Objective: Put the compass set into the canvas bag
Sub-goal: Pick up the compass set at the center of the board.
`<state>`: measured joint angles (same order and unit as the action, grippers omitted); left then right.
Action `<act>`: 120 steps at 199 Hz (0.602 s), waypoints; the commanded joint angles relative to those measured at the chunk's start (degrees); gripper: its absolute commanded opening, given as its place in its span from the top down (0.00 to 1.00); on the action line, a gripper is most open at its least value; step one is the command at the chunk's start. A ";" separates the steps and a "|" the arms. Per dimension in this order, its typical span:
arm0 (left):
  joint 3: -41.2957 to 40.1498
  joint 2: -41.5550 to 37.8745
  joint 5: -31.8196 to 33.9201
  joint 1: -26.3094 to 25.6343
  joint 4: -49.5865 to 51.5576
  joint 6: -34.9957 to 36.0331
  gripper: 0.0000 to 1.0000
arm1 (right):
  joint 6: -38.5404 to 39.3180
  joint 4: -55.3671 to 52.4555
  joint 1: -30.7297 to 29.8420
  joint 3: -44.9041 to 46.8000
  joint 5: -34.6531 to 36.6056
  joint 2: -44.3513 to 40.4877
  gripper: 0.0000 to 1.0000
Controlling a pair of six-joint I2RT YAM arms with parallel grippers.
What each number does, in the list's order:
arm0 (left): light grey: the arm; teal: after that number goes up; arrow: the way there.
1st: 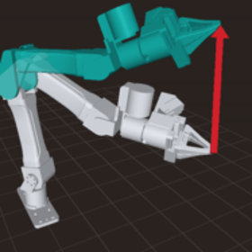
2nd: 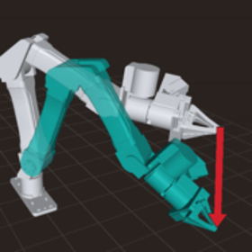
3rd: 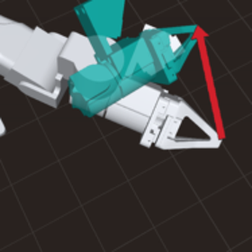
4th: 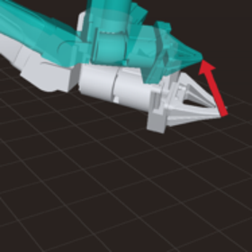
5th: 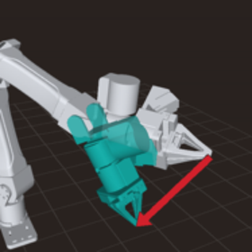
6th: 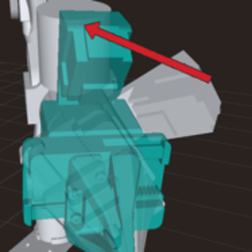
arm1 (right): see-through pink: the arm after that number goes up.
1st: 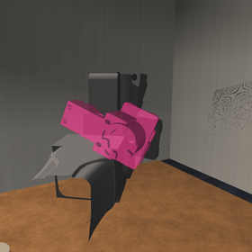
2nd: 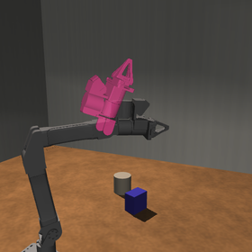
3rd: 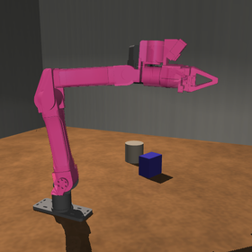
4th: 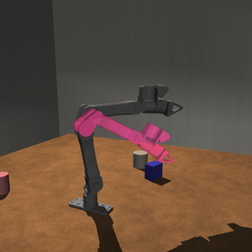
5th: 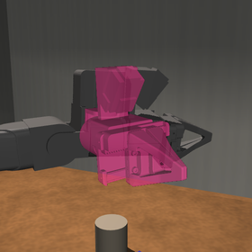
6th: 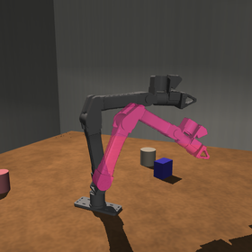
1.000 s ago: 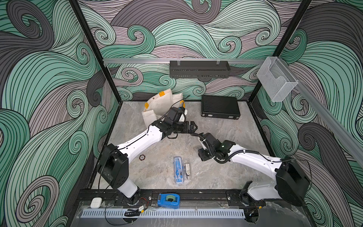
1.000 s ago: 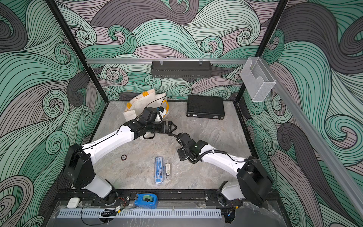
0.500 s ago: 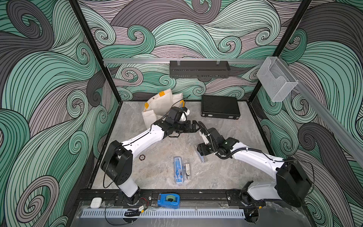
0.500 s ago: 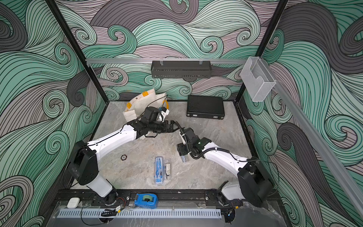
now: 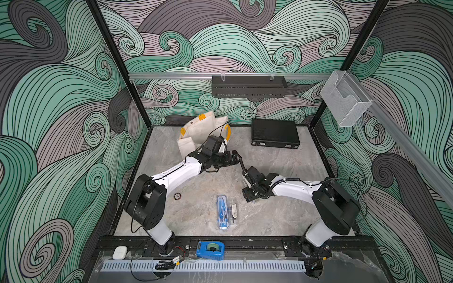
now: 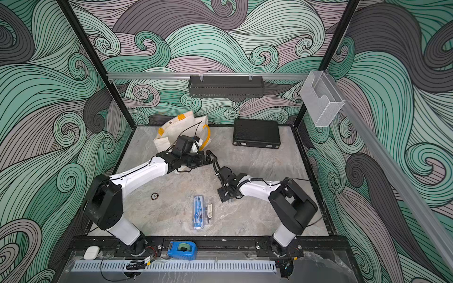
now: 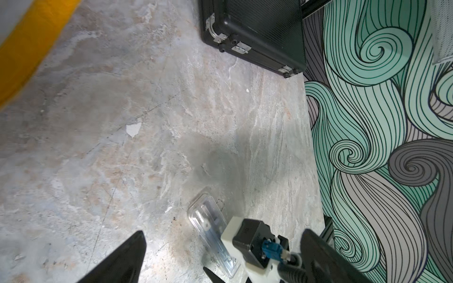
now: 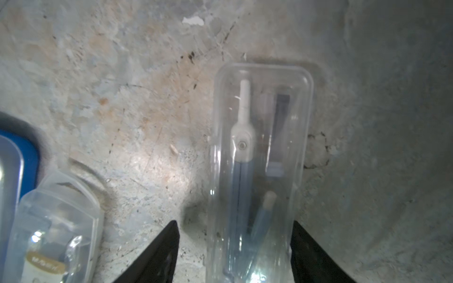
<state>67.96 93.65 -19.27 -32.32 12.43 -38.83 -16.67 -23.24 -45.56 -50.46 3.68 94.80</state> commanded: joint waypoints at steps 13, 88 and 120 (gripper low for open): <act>-0.29 -1.80 -0.03 0.15 -1.08 -1.16 0.01 | 0.58 -4.16 -1.86 -2.97 6.87 3.22 0.41; -0.46 -1.99 -0.38 0.54 -1.31 -1.16 0.02 | -0.03 -1.32 -1.76 -1.87 6.56 -0.30 0.53; -0.38 -1.80 -3.42 0.67 -3.29 -1.42 0.01 | 0.31 1.19 -0.36 -0.91 4.39 -7.85 0.54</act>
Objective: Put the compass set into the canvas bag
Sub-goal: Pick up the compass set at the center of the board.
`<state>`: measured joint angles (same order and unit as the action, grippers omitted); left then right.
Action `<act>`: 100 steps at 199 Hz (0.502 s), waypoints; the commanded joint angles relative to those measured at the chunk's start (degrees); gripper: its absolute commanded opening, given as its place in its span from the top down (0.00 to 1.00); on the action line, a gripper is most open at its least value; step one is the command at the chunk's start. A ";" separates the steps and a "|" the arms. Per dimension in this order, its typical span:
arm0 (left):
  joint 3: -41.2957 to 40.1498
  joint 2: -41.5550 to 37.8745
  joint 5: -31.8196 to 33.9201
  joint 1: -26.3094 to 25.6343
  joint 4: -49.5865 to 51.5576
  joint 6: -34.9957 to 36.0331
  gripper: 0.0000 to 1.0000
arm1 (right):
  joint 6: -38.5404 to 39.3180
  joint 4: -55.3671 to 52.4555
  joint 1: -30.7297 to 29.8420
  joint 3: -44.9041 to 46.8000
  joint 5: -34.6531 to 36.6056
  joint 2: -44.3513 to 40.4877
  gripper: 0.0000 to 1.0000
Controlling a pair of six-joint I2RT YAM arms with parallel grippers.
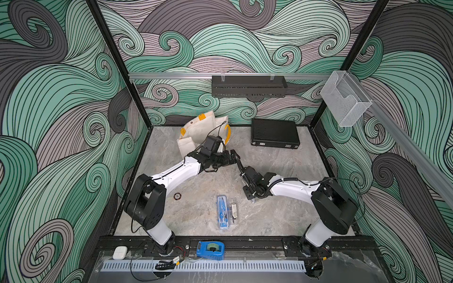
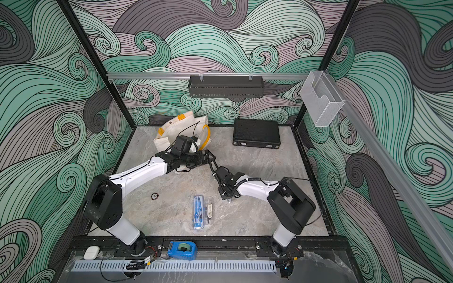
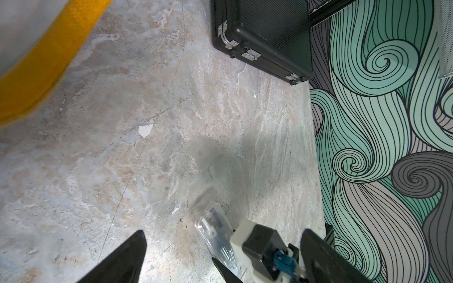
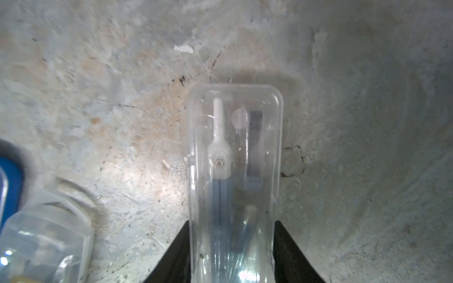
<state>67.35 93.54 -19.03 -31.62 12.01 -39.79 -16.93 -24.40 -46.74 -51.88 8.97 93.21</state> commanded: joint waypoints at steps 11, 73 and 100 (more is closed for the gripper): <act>0.41 -1.48 -5.47 -0.03 -4.07 -0.68 0.01 | 0.87 3.43 1.65 1.11 -1.72 -9.52 0.53; 0.76 -0.37 -15.37 -0.17 -14.24 -4.58 0.02 | 2.16 5.29 6.75 1.60 -8.11 -22.76 0.53; 0.50 0.65 -18.03 -0.63 -18.40 -7.07 0.04 | 2.09 5.20 6.75 0.44 -8.91 -23.47 0.53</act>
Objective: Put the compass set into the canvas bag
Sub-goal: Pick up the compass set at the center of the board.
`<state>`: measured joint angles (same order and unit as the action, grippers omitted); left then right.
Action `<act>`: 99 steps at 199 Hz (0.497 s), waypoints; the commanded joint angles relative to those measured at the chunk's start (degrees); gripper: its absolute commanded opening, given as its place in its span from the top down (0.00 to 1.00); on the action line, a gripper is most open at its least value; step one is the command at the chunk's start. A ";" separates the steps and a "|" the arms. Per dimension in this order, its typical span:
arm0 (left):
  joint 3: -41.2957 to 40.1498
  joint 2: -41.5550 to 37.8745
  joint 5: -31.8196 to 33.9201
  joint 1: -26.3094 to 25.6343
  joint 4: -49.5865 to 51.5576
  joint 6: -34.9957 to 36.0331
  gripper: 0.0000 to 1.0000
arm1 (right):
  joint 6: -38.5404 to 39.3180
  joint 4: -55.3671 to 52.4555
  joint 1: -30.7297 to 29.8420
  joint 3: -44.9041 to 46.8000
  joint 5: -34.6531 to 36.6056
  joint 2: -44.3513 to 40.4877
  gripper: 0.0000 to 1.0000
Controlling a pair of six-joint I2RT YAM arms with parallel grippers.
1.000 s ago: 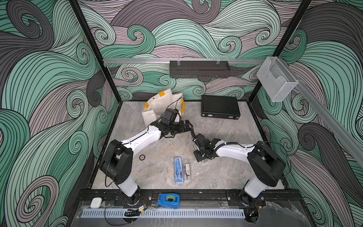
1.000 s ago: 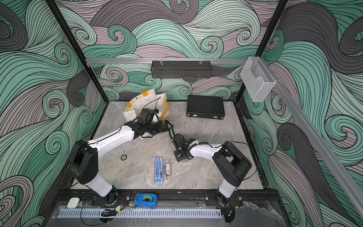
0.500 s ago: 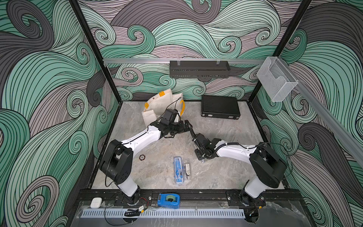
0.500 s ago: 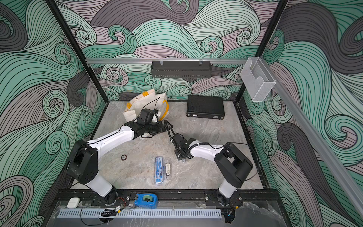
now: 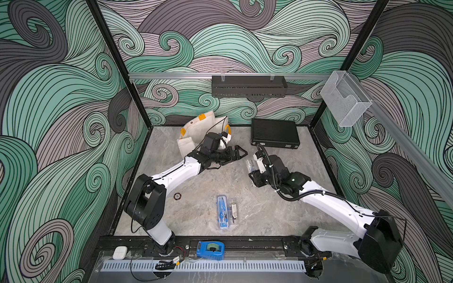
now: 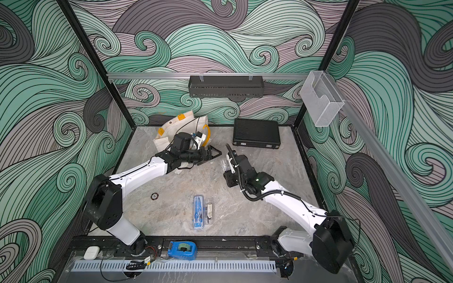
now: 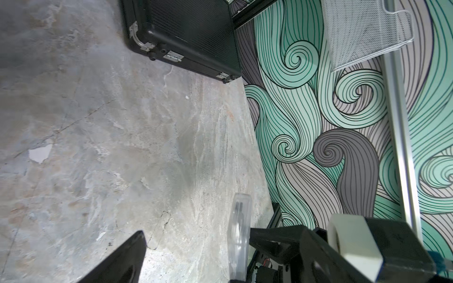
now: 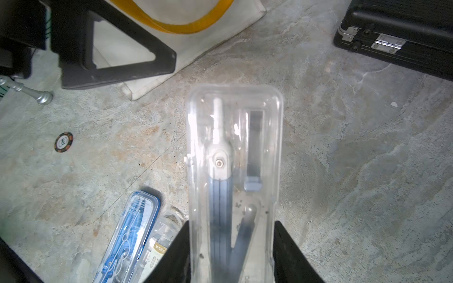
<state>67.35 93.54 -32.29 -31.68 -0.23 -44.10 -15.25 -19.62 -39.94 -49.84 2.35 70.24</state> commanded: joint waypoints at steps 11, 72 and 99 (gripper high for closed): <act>0.33 1.24 -6.08 -0.93 -8.61 -4.31 0.05 | 0.23 0.54 -0.05 -1.87 -2.27 -0.31 0.53; 0.41 3.59 -7.07 -3.03 -9.14 -5.87 0.23 | -0.80 2.47 0.05 -3.14 -2.23 0.17 0.53; 0.50 4.02 -7.27 -3.56 -9.18 -6.33 0.33 | -0.74 2.92 0.13 -3.94 -1.22 0.68 0.53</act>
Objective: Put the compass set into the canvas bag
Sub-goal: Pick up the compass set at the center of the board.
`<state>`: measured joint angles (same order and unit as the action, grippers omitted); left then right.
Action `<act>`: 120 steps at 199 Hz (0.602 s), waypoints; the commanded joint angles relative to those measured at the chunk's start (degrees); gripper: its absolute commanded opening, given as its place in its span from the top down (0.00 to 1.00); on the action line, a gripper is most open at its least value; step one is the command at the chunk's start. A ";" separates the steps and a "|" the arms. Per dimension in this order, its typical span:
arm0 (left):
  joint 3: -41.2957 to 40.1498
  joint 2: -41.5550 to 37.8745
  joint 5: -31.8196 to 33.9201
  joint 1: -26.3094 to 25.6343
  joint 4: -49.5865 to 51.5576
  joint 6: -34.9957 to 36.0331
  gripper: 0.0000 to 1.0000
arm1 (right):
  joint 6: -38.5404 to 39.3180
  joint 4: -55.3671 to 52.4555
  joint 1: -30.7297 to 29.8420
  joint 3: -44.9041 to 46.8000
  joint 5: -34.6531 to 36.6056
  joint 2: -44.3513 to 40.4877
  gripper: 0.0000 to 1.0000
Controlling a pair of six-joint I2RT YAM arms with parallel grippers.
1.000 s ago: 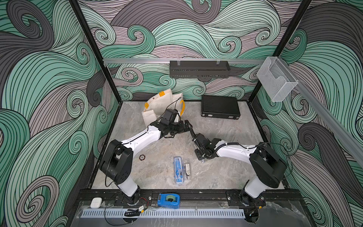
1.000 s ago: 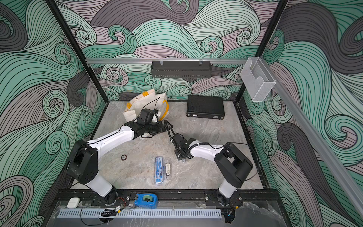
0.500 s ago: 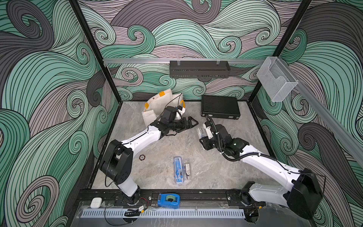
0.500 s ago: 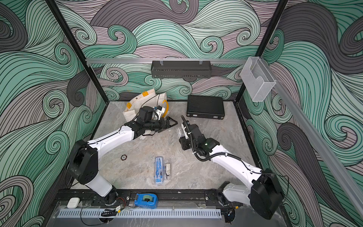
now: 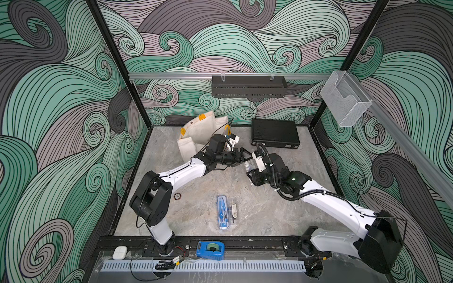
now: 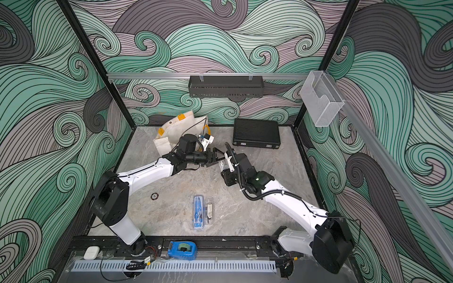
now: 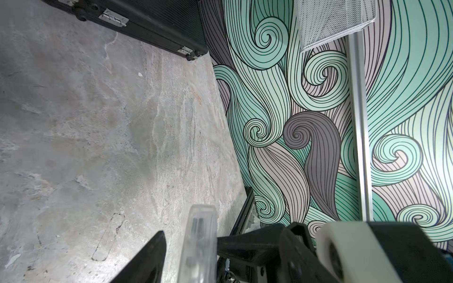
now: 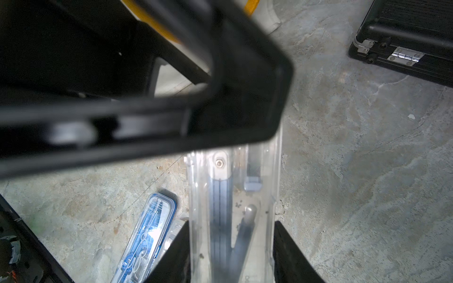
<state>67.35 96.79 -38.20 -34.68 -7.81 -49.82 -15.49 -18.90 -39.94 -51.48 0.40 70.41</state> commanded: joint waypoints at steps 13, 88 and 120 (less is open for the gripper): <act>0.59 1.07 -1.62 -0.70 -2.07 -1.08 0.40 | -0.42 2.45 0.14 -2.71 1.29 1.10 0.53; 0.41 1.40 -1.19 -0.79 -3.48 -2.43 0.70 | -0.84 5.57 0.13 -3.58 3.42 2.80 0.53; 0.17 1.64 -0.76 -0.75 -3.72 -2.52 0.80 | -0.94 6.06 0.13 -3.88 3.14 3.02 0.53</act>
<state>67.33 98.08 -37.30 -34.98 -9.50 -51.66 -15.79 -16.01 -39.90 -53.63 2.87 72.47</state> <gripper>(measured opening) 0.219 0.470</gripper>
